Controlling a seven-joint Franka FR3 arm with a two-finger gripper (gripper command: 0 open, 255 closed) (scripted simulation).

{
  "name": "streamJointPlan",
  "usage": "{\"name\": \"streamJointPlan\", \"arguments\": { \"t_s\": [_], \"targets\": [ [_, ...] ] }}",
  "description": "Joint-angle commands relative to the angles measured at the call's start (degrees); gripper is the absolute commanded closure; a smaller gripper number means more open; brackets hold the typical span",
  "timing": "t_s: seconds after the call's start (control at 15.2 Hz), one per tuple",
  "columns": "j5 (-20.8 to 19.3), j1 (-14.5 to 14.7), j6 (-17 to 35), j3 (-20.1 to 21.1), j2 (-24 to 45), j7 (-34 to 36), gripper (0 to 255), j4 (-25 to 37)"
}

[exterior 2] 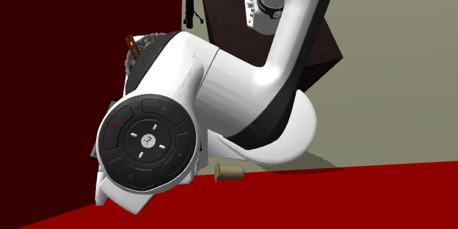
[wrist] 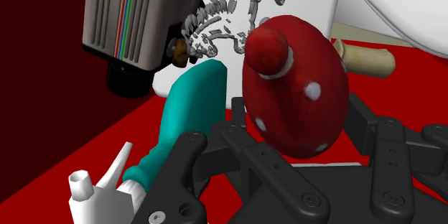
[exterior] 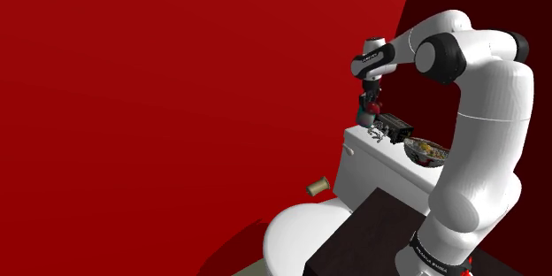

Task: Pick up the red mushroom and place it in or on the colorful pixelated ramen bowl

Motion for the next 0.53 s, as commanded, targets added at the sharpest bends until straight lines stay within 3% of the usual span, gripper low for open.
{"name": "streamJointPlan", "arguments": {
  "t_s": [0.0, 0.46],
  "targets": [
    [-0.1, 0.1, -1.5, -0.1, -0.6, -0.1, 255, 1.0],
    [-0.4, 0.3, -6.4, -0.2, -2.1, -0.8, 255, 4.5]
  ]
}}
